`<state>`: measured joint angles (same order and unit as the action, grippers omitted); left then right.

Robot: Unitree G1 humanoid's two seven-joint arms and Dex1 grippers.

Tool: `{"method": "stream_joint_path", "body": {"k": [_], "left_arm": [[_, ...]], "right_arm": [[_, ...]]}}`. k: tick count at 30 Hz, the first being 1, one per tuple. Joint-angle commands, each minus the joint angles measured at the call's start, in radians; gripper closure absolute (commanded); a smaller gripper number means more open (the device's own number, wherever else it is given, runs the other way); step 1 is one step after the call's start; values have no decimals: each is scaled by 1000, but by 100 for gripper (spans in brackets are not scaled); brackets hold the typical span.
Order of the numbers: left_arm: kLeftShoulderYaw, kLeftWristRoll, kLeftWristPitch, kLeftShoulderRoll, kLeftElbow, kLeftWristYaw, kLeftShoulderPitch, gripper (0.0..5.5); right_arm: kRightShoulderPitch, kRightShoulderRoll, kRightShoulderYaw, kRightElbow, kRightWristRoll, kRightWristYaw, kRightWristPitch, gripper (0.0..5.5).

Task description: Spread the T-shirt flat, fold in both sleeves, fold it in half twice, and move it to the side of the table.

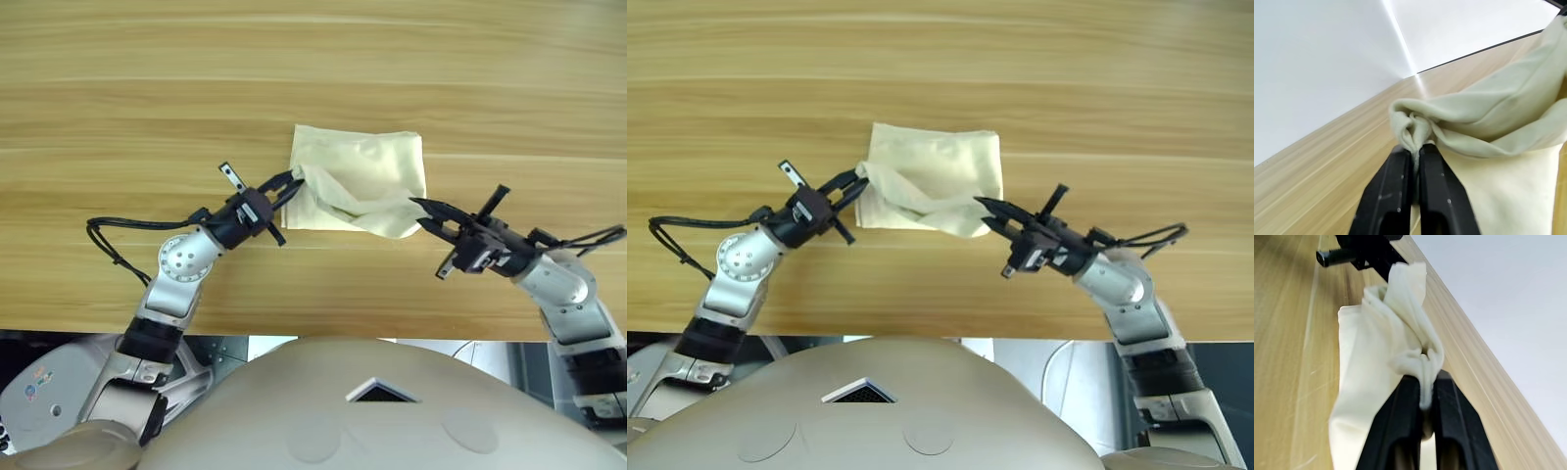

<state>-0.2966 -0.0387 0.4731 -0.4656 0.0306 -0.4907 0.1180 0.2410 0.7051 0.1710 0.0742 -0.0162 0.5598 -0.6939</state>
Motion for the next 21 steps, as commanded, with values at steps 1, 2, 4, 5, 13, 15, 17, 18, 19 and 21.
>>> {"method": "stream_joint_path", "body": {"k": [1, 2, 4, 5, 13, 15, 17, 18, 19, 21], "left_arm": [[15, 56, 3, 22, 79, 17, -30, 544], [15, 66, 9, 26, 99, 20, -36, 544], [16, 85, 18, 37, 143, 20, -59, 544], [17, 87, 26, 42, 158, 18, -72, 544], [35, 86, 46, 101, 253, 26, -176, 544], [47, 88, 30, 116, 281, 38, -204, 544], [56, 89, 11, 133, 310, 45, -231, 544], [61, 92, 2, 143, 325, 52, -242, 544], [65, 91, -7, 153, 338, 58, -250, 544], [76, 94, -27, 172, 356, 80, -265, 544]], "right_arm": [[-101, -58, 3, -94, -8, -5, 26, 536], [-126, -74, 3, -123, -15, -9, 29, 536], [-175, -104, -8, -181, -20, -25, 41, 536], [-209, -119, -18, -216, -22, -40, 49, 536], [-400, -199, -58, -449, -114, -171, 94, 536], [-447, -223, -55, -497, -133, -196, 106, 536], [-486, -243, -51, -538, -152, -215, 114, 536], [-506, -252, -47, -557, -161, -221, 114, 536], [-526, -262, -39, -574, -168, -221, 113, 536], [-569, -284, -26, -615, -184, -224, 112, 536]]}}
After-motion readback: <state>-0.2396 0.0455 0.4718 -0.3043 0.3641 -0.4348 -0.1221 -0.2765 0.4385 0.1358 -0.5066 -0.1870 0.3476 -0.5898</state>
